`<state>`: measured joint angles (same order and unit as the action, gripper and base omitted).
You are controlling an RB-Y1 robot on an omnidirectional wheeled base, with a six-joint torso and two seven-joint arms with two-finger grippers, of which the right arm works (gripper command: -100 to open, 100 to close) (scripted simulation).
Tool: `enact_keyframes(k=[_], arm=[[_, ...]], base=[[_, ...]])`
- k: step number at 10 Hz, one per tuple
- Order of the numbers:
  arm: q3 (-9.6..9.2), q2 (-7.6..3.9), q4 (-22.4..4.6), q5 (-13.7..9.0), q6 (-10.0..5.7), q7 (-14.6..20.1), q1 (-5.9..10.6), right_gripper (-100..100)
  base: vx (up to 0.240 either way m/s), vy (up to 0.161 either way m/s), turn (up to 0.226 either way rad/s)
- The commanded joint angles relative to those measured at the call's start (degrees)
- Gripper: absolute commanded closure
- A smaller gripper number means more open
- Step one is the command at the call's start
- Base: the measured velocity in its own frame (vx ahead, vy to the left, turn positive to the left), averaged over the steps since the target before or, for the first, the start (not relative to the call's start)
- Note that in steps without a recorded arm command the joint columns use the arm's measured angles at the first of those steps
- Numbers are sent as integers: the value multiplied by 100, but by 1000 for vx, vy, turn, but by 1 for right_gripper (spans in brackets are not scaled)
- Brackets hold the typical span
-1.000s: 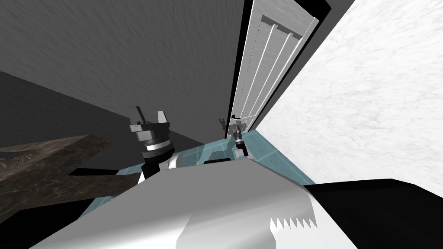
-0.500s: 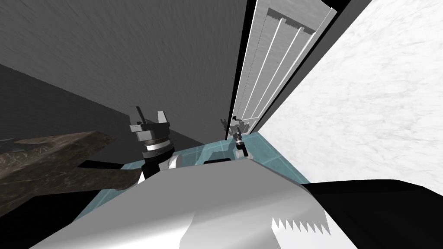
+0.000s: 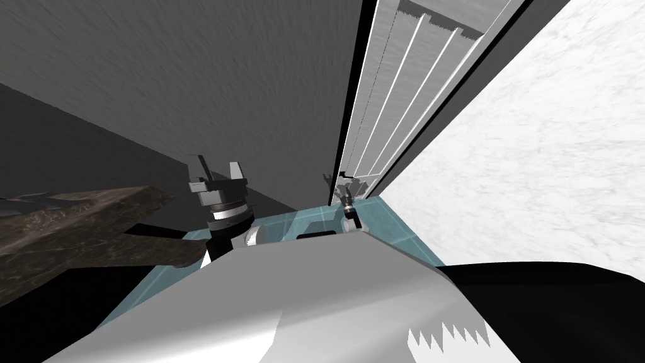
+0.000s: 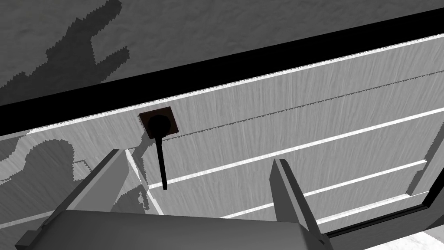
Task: Pull the door open
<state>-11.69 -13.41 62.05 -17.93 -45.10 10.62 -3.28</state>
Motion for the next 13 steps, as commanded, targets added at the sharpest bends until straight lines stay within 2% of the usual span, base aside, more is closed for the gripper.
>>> enact_keyframes(k=[1,9,10,11,12,13], arm=[[-30,-32,-221,-78,-50,14,62,-100],[-151,-174,-1213,-415,-258,89,367,-100],[-178,-205,-1436,-490,-305,106,435,-100],[-178,-205,-1436,-490,-305,106,435,-100],[-203,-234,-1643,-560,-348,121,499,-100],[-214,-246,-1732,-591,-367,128,526,-100]], base=[[36,-96,114],[47,-98,97],[65,-129,118],[48,-101,116],[31,-99,90],[33,-102,95]])
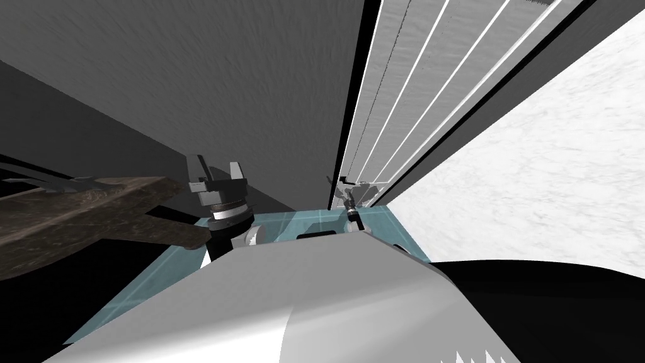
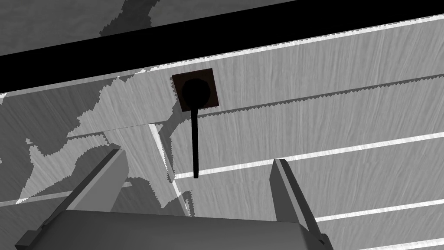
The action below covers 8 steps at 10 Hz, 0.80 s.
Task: Pull the door open
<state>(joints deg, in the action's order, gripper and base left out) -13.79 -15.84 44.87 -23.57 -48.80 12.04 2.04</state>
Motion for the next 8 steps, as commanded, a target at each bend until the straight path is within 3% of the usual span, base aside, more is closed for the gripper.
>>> enact_keyframes(k=[1,3,5,6,8], arm=[[-26,-27,-191,-86,-33,0,49,-100],[-48,-51,-369,-146,-71,13,103,-100],[-100,-107,-794,-291,-160,45,234,-100],[-91,-91,-764,-240,-177,72,254,-100],[-33,-196,-868,-283,-297,191,172,-100]], base=[[45,-110,117],[44,-109,85],[57,-132,146],[35,-74,38],[168,7,111]])
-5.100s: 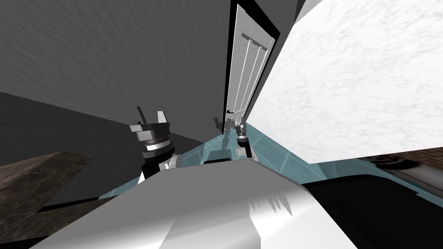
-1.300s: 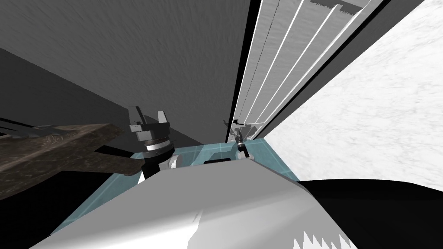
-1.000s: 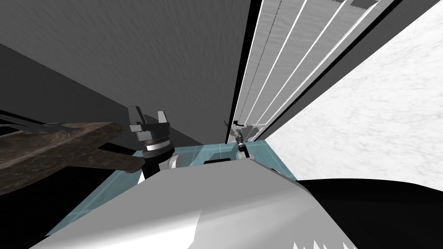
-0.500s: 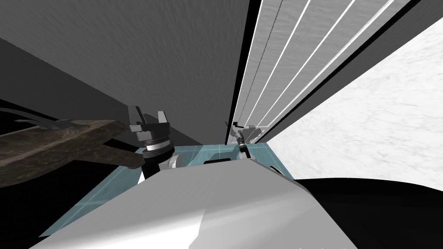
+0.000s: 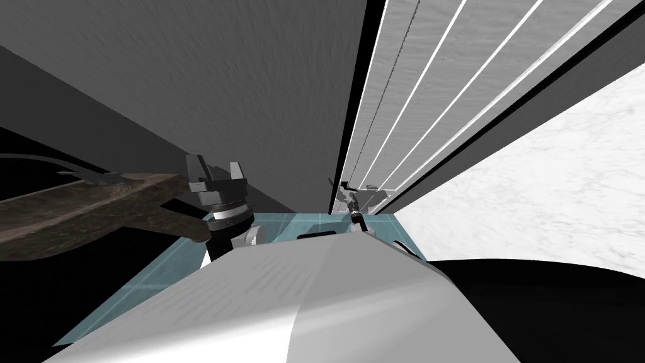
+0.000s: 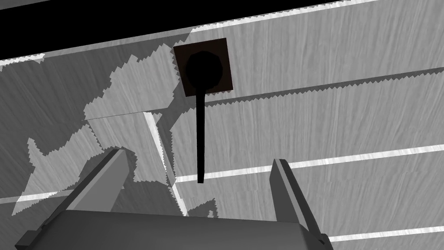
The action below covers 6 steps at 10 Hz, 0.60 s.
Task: Pull the door open
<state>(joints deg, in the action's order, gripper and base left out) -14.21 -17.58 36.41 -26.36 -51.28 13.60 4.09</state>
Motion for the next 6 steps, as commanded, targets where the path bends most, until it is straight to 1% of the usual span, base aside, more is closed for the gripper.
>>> enact_keyframes(k=[1,3,5,6], arm=[[46,-84,-84,-27,-128,111,-85,-100],[131,-226,-225,-78,-307,285,-205,-100],[213,-362,-360,-126,-477,452,-319,-100],[213,-362,-360,-126,-477,452,-319,-100]], base=[[208,0,130],[181,4,193],[209,-5,163],[134,-9,39]])
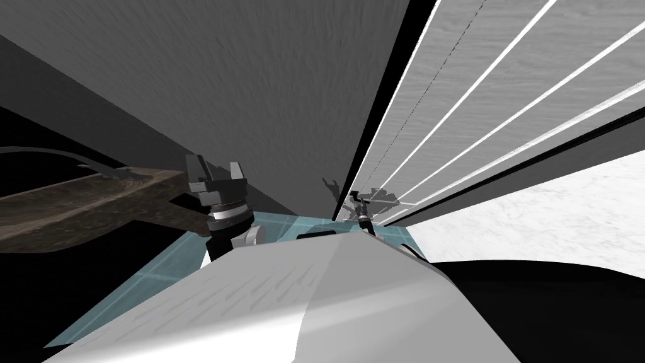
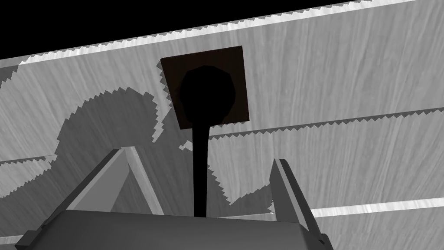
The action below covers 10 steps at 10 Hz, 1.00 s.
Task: Pull the door open
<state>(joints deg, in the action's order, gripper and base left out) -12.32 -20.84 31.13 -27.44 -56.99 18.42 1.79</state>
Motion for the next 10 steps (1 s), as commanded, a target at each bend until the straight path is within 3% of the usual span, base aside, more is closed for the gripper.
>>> enact_keyframes(k=[1,2,5,6,10], arm=[[24,-37,169,-17,94,-31,-89,-100],[81,-130,76,-50,-24,84,-168,-100],[89,-142,117,-56,-4,78,-199,-100],[89,-142,117,-56,-4,78,-199,100],[89,-142,117,-56,-4,78,-199,100]], base=[[32,5,-24],[132,13,176],[97,-15,32],[-5,2,-3],[-8,1,1]])
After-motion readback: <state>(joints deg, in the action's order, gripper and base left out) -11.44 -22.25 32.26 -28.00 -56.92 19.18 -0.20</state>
